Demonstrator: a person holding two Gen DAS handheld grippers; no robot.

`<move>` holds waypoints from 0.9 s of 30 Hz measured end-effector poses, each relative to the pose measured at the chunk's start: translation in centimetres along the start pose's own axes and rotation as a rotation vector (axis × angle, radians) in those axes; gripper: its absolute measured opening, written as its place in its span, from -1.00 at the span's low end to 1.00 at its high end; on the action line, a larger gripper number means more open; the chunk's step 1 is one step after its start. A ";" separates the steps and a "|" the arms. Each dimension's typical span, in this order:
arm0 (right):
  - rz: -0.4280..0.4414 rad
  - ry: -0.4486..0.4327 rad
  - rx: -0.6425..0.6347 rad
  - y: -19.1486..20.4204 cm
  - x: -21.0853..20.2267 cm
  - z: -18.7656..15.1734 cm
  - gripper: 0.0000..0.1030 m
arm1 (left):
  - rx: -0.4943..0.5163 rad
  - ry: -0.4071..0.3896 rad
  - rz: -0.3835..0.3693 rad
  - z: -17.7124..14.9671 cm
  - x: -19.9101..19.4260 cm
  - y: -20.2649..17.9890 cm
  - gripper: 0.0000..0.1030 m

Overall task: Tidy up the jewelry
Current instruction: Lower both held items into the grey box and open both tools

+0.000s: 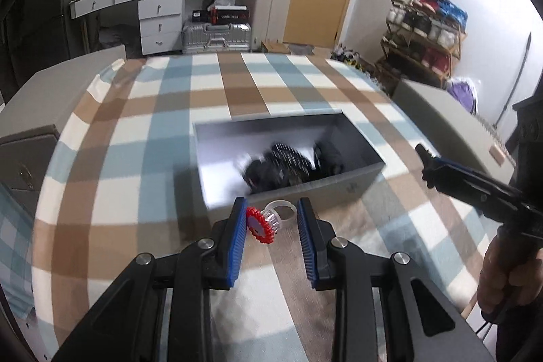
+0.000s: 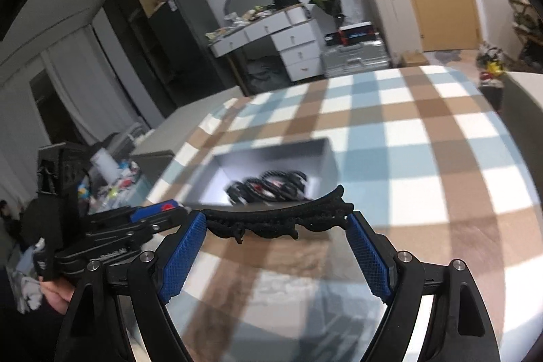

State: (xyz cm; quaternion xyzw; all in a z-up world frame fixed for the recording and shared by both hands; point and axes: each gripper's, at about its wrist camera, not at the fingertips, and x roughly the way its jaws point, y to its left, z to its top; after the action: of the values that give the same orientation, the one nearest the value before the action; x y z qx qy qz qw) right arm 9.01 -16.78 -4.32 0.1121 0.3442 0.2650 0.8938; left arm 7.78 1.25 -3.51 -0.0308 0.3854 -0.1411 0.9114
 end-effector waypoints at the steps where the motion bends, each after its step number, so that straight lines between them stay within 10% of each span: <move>1: 0.013 0.000 0.007 0.2 0.4 0.6 0.64 | -0.010 -0.007 -0.008 0.4 0.1 0.3 -0.54; 27: -0.008 0.103 0.028 0.8 9.7 5.2 0.64 | -0.109 0.035 -0.162 3.5 5.1 3.6 -0.54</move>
State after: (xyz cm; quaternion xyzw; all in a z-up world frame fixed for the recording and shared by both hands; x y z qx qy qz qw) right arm 18.30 -10.85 -5.55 0.1094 0.3937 0.2620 0.8743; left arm 14.48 3.12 -5.17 -0.1089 0.4045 -0.1940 0.8871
